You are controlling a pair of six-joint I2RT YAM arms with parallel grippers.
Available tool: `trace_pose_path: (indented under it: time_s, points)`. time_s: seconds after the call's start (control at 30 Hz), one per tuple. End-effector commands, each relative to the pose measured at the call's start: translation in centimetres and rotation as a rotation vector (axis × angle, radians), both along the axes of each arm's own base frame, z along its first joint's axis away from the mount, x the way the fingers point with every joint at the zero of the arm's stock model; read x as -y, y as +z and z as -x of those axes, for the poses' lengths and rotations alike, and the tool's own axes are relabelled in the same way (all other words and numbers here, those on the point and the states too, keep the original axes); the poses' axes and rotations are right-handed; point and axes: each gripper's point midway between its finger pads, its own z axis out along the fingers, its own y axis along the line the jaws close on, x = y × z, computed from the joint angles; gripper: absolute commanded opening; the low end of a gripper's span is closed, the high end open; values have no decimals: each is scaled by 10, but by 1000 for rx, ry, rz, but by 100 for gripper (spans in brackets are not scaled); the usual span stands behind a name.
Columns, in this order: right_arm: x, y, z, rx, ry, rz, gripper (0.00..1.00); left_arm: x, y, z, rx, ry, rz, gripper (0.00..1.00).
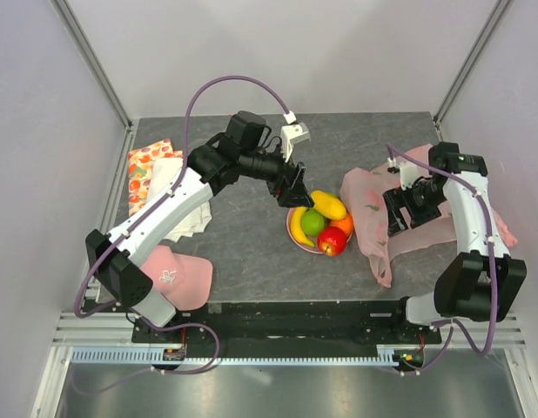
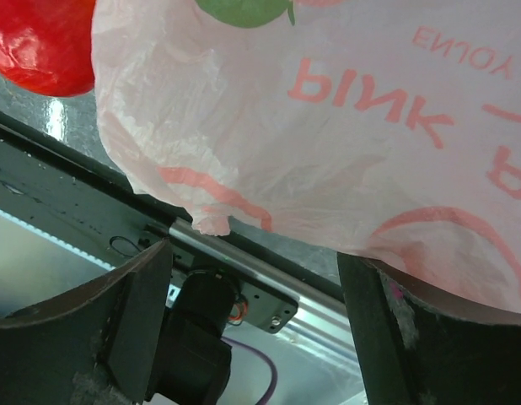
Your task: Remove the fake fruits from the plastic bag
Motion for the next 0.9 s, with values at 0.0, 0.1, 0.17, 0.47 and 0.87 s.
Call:
trace_pose_path:
  time_s: [0.0,0.1,0.17,0.47,0.87]
  points:
    - [-7,-8,34,-191,-77,-33,86,-2,14,-5,78,6,12,88]
    - [-9,-10,22,-177,-68,-60,92,-1,10,-5,65,5,6,88]
    - [-2,-11,-3,-123,-94,-39,94,-1,9,-6,65,5,4,88]
    - [-5,36,-134,138,-106,-217,16,1,10,-17,94,30,-11,87]
    - [-84,176,-221,560,69,-585,0,0,37,-47,272,161,-24,90]
